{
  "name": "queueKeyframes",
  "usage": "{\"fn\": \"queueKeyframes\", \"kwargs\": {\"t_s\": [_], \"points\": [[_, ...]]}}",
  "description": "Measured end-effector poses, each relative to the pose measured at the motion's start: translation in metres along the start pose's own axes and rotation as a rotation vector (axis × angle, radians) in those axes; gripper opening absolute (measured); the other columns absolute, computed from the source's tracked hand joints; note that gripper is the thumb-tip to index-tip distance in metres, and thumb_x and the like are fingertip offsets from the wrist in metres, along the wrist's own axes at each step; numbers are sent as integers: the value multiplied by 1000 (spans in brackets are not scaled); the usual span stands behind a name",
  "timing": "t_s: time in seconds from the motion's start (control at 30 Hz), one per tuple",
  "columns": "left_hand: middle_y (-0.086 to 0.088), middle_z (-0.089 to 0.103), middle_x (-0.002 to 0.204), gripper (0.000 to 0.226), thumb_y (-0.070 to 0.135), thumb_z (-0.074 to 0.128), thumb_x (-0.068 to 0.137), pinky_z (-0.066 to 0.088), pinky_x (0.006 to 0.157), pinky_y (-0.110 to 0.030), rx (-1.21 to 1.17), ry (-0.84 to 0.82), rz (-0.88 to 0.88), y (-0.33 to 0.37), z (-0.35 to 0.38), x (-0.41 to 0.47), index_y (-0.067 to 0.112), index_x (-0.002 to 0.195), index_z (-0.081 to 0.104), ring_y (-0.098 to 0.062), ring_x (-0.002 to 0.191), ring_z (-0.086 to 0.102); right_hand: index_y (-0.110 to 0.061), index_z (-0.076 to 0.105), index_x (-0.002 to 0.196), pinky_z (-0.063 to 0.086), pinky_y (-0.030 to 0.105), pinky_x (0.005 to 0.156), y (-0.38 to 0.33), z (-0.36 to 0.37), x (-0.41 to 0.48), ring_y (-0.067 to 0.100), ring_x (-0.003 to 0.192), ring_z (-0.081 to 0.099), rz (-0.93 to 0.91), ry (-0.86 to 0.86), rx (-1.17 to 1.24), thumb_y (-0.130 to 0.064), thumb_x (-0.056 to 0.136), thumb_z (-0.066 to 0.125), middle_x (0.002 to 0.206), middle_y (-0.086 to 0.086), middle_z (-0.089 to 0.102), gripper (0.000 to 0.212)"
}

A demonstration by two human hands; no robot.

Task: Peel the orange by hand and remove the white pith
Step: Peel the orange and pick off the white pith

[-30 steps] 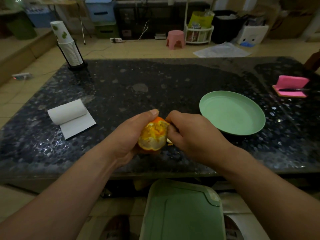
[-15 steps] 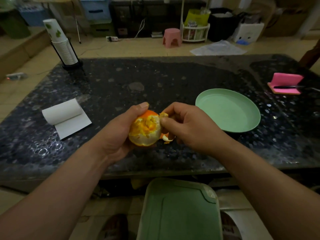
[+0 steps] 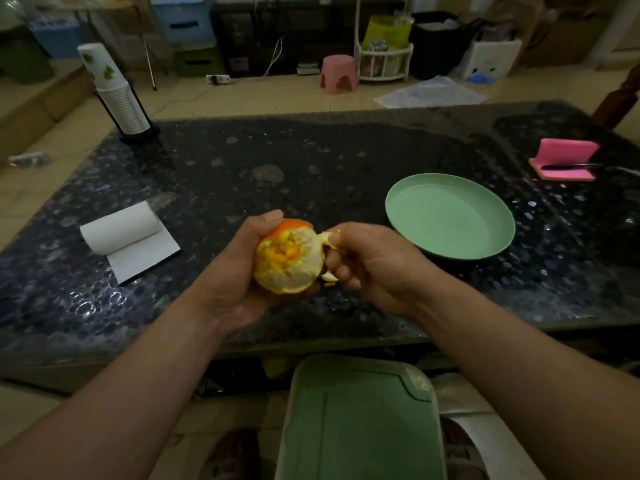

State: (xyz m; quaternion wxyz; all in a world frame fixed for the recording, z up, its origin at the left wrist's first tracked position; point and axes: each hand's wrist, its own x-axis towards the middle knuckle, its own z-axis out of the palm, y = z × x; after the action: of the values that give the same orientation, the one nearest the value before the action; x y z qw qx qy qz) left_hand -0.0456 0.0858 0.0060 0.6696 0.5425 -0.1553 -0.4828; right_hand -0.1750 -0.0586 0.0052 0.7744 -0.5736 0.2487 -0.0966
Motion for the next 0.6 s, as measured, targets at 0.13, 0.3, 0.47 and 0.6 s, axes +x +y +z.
{"fn": "queueKeyframes", "kwargs": {"t_s": [0.13,0.3,0.47,0.6], "points": [[-14,75,104,52,54,53,89,62,67,-37,-191,-26,-36,1,-1,1,11,100,79,-28,87,73,-10,62,84,32,14,36,8,7,6,5,47,44,99,-84,451,-8,96,53,65,0,54,15],[-16,74,113,62,60,54,85,63,64,-33,-407,-57,-47,7,-12,1,4,97,81,-31,90,74,-8,68,101,38,20,42,-3,-7,11,9,51,51,-35,16,145,-14,103,54,68,2,63,16],[-30,65,135,61,45,49,90,64,76,-44,-318,-89,-96,6,-14,4,1,128,69,-43,103,72,-34,62,144,53,35,98,26,-27,26,21,116,68,-151,161,-1183,-27,109,51,133,1,72,37],[-28,64,140,69,57,54,95,62,70,-39,-195,-28,-103,4,-8,5,3,138,65,-34,101,72,-40,53,152,50,40,106,25,-29,24,24,129,61,-184,152,-1272,-34,107,52,143,1,65,45]]}}
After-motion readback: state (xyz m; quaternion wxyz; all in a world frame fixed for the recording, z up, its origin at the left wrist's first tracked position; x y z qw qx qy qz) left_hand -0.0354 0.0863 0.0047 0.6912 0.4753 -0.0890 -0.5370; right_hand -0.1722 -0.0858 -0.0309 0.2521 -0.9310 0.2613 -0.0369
